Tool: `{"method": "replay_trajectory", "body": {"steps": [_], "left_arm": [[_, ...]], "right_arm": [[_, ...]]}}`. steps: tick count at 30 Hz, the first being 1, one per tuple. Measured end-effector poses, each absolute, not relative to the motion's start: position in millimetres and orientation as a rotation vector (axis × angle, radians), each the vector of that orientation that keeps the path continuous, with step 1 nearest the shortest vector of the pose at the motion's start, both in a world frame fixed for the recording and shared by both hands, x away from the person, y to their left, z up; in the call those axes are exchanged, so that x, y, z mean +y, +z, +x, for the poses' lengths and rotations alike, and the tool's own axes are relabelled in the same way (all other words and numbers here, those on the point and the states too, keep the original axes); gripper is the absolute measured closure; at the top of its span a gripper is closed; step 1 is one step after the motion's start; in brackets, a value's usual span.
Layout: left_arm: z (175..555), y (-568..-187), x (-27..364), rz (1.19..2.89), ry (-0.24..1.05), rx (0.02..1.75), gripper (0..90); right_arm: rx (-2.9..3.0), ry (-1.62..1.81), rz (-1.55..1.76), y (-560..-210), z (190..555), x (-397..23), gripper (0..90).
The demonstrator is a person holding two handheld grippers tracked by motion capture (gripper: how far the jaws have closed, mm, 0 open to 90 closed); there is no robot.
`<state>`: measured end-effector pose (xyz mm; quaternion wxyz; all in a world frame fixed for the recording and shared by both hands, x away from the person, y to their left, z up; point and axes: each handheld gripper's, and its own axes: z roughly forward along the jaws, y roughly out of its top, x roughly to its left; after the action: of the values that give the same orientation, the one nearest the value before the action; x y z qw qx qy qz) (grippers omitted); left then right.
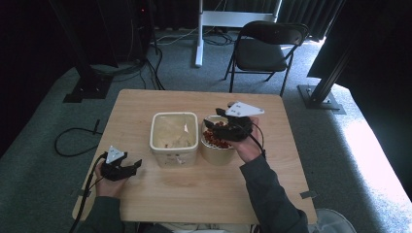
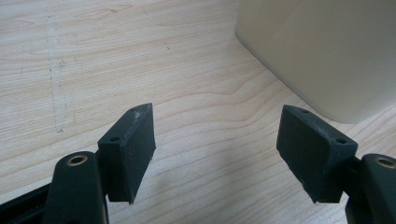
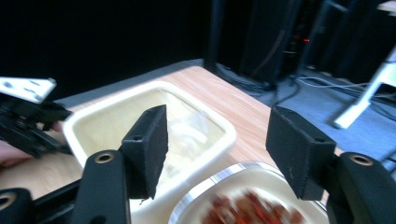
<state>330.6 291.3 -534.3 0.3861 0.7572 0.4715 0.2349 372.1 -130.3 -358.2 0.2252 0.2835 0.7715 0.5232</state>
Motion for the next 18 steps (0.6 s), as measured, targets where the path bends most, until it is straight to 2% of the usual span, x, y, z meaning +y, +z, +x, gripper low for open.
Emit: {"method": "replay_trajectory", "body": {"steps": [10, 18], "left_arm": [[331.2, -535.0, 291.2, 1.931, 0.595, 1.209, 28.7], [331.2, -535.1, 291.2, 1.931, 0.593, 1.208, 28.7]], "right_arm": [[2.053, 1.331, 0.88, -378.6, 359.3, -185.3, 45.3], [2.004, 1.241, 0.963, -399.9, 356.6, -214.0, 47.5]]}}
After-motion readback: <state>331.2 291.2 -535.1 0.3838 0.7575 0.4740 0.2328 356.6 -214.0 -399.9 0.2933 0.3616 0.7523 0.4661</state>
